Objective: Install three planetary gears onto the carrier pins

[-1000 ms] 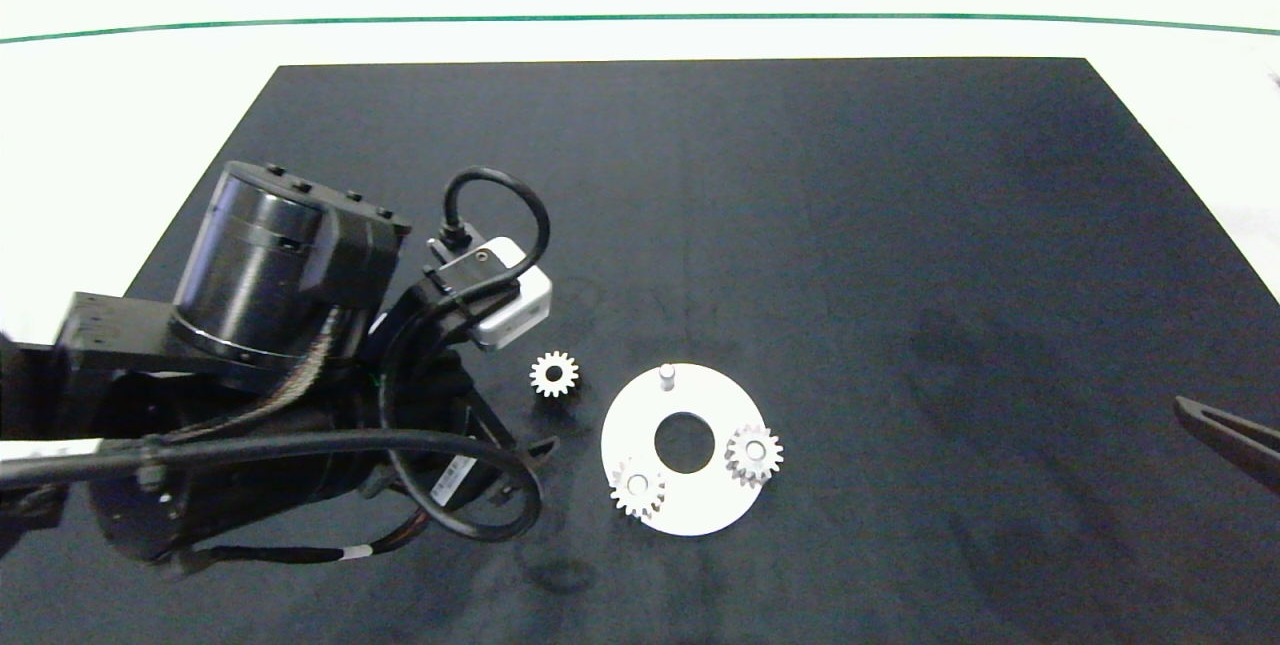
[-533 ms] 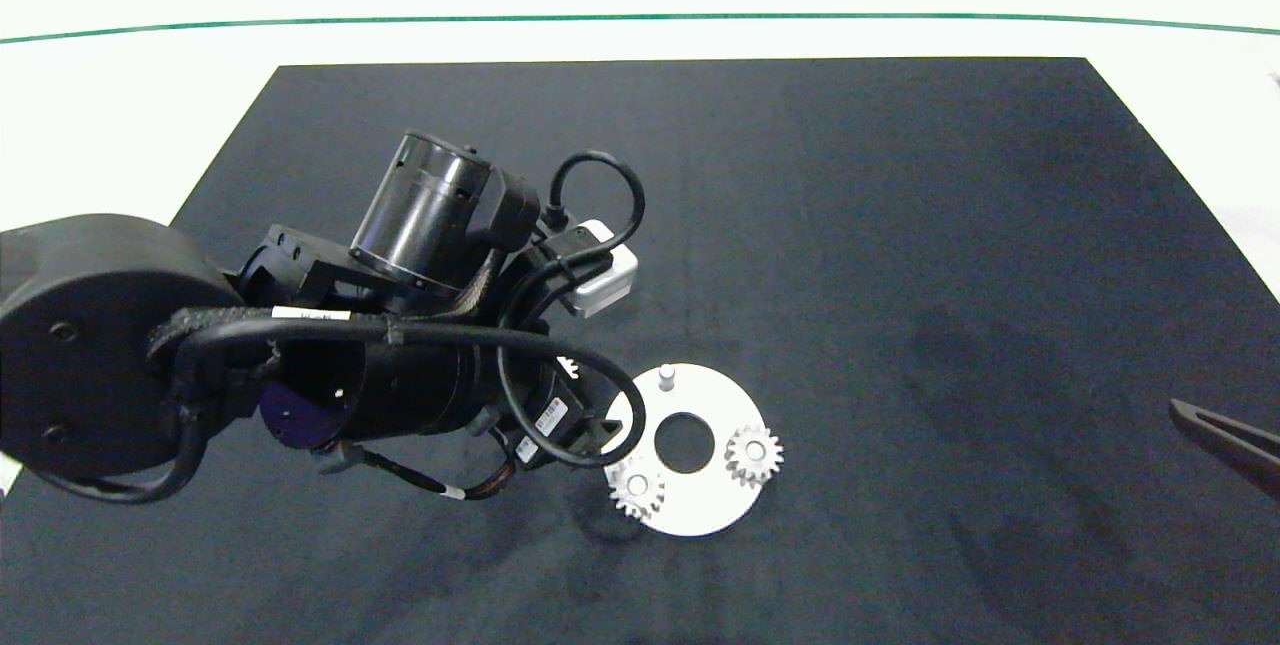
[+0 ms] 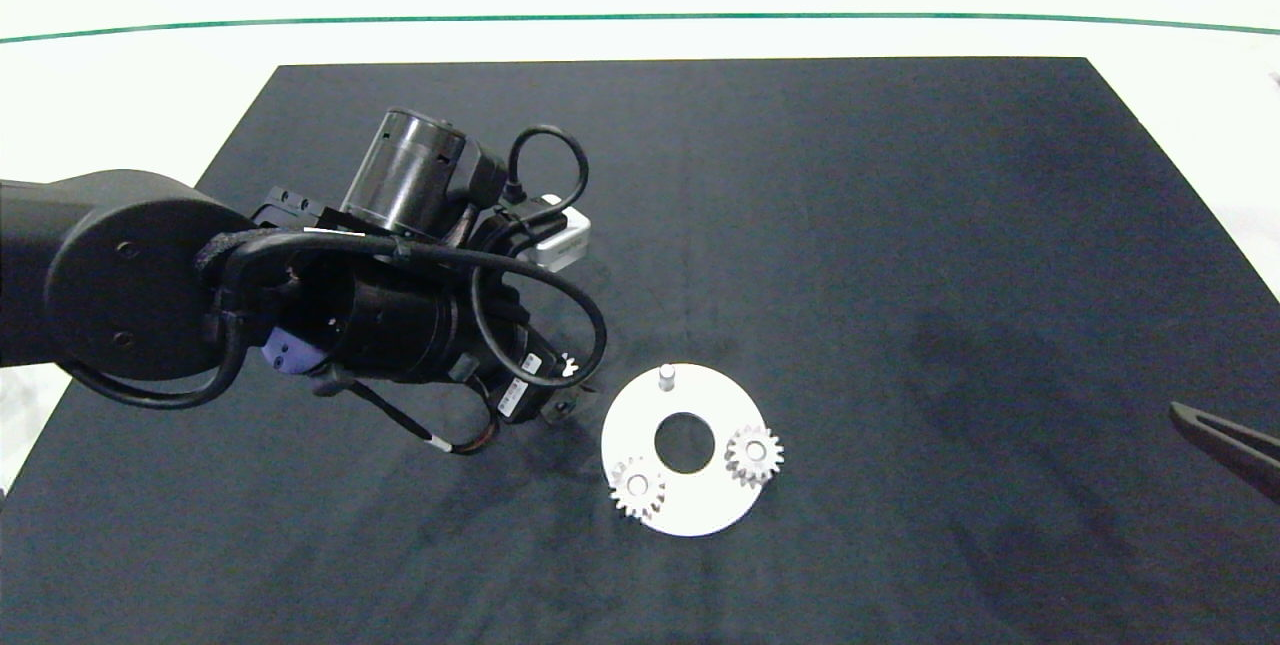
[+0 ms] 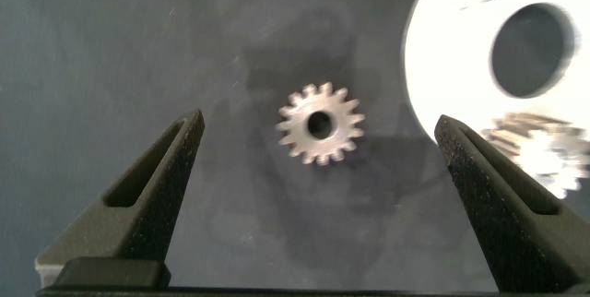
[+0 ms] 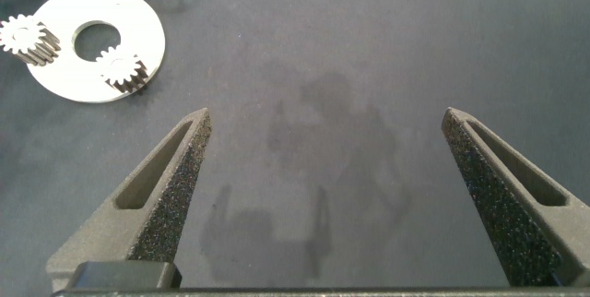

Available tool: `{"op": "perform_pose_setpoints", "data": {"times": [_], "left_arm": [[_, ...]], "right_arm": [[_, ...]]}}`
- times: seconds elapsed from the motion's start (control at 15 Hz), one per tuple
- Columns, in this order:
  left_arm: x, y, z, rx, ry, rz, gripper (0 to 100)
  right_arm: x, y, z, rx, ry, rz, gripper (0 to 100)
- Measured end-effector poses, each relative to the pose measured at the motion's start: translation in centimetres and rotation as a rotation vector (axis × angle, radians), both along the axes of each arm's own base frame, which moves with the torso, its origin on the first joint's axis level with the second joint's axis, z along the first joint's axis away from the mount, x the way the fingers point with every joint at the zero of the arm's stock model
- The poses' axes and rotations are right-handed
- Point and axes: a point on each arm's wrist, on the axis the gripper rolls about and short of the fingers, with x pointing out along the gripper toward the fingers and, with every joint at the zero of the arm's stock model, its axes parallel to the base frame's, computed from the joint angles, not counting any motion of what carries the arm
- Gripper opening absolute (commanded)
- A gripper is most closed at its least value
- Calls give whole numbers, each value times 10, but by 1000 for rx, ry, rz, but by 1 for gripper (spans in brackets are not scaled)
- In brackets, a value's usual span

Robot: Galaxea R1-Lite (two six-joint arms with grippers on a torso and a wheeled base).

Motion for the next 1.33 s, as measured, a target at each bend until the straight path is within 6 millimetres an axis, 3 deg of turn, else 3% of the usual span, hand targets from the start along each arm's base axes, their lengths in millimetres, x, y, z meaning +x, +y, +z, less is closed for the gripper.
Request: {"op": "perform_pose_setpoints", "data": {"times": [0.8,1.33], "left_arm": [[12,-7,-16,-11,41,13,99],[13,-7,-22,-5,61,10,83]], "right_arm": [[0,0,0,-2,2,0,100],[2,1,-3,-9,11,1,100]]}}
